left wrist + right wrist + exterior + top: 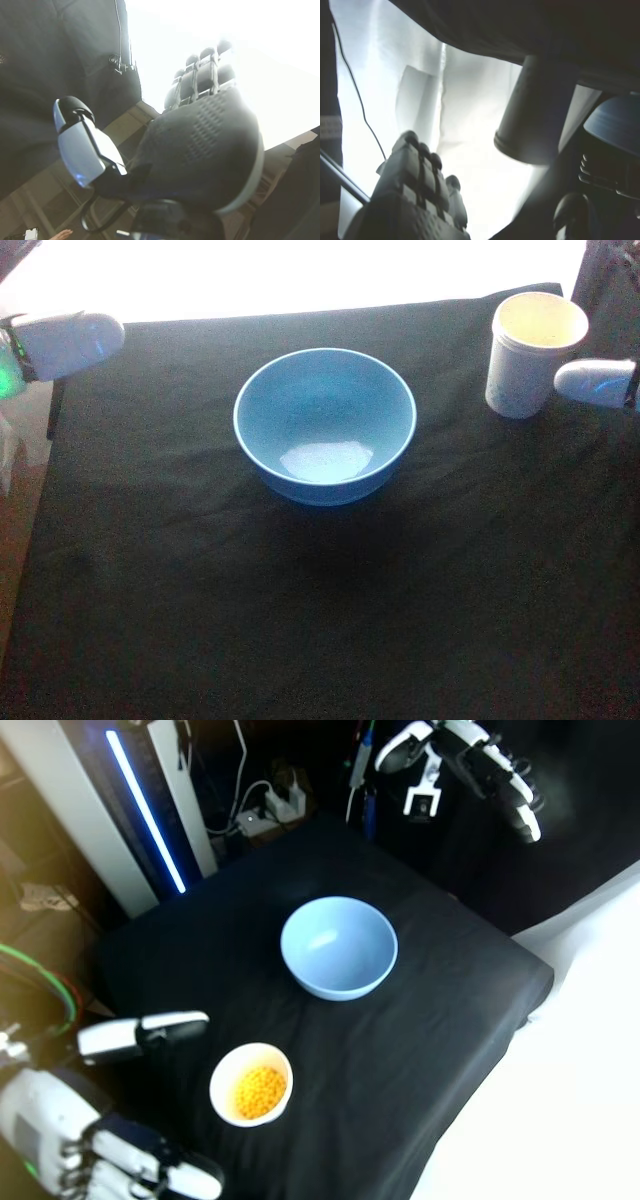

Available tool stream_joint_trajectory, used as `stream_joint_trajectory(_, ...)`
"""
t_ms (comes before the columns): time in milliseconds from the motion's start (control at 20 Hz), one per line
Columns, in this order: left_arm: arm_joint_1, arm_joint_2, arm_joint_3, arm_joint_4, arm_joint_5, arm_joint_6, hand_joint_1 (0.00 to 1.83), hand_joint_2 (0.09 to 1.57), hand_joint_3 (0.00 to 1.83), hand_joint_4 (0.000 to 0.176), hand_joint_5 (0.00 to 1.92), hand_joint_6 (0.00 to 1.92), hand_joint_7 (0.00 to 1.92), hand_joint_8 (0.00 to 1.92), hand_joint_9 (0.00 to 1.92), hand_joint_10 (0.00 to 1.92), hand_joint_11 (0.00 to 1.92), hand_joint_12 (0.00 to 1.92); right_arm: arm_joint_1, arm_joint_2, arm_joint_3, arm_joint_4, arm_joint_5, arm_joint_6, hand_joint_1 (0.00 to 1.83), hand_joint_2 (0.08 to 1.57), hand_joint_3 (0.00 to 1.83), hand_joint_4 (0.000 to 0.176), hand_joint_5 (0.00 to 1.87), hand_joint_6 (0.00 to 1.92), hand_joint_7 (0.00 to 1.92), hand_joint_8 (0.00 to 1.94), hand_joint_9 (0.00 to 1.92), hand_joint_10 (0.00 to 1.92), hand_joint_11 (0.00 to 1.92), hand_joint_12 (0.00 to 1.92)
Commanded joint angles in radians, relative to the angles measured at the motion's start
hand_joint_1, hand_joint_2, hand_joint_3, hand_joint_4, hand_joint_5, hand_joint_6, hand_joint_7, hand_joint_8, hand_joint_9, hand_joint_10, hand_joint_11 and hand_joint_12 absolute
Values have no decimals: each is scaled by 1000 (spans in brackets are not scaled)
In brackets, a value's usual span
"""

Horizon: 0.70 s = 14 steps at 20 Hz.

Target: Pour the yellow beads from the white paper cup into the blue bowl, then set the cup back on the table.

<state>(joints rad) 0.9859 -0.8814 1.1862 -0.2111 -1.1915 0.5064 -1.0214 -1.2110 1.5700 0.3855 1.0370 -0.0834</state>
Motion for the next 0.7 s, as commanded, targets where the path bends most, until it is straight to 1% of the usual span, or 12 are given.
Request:
stream_joint_trajectory(0,-8,-2,4,-17,-121,-9,373,807,0,23,0,0,87,0,21,0,0,3,4,-2,18,24,87,16,788,618,0,176,0,0,0,0,0,0,0,0)
stream_joint_trajectory(50,-7,-3,4,-16,-121,-9,370,810,1,18,0,0,94,3,27,3,0,0,4,-8,25,24,76,17,795,623,0,176,0,0,0,0,0,0,0,0)
stream_joint_trajectory(150,-7,-7,4,-16,-121,-10,379,810,1,24,0,0,99,5,32,5,0,0,5,-17,34,24,60,17,759,648,0,176,0,0,0,0,0,0,0,0)
stream_joint_trajectory(200,-7,-9,5,-16,-121,-10,380,811,1,24,0,0,86,0,32,5,0,0,5,-21,41,24,51,17,730,652,0,176,0,0,0,0,0,0,0,0)
stream_joint_trajectory(250,-7,-10,5,-16,-121,-10,388,810,0,31,0,0,84,0,31,4,0,0,5,-26,49,24,38,17,718,652,0,176,0,0,0,0,0,0,0,0)
stream_joint_trajectory(300,-7,-11,6,-16,-122,-10,395,811,1,27,0,0,85,1,36,6,0,0,5,-30,56,24,26,17,705,610,0,176,0,0,0,0,0,0,0,0)
stream_joint_trajectory(350,-8,-14,6,-16,-124,-10,398,816,3,27,0,0,87,2,43,8,0,0,5,-33,61,24,15,17,706,608,0,176,0,0,0,0,0,0,0,0)
stream_joint_trajectory(400,-8,-20,6,-17,-128,-11,399,818,4,37,0,0,83,0,44,8,0,0,5,-36,65,24,6,17,717,611,0,176,0,0,0,0,0,0,0,0)
stream_joint_trajectory(450,-7,-29,10,-17,-128,-14,390,819,4,51,0,0,83,0,44,7,0,0,5,-38,66,24,0,17,721,617,0,176,0,0,0,0,0,0,0,0)
stream_joint_trajectory(500,-7,-36,15,-17,-122,-19,380,829,7,51,0,0,78,0,37,4,0,0,5,-40,67,23,-3,17,706,620,0,176,0,0,0,0,0,0,0,0)
stream_joint_trajectory(600,-7,-45,24,-16,-114,-28,370,866,21,36,0,0,42,0,9,0,0,0,5,-48,77,18,-16,17,712,616,0,176,0,0,5,2,0,0,0,0)
stream_joint_trajectory(650,-7,-46,26,-16,-111,-31,374,871,20,39,0,0,24,0,1,0,0,0,5,-54,87,8,-31,17,727,632,0,176,0,0,5,2,0,0,0,0)
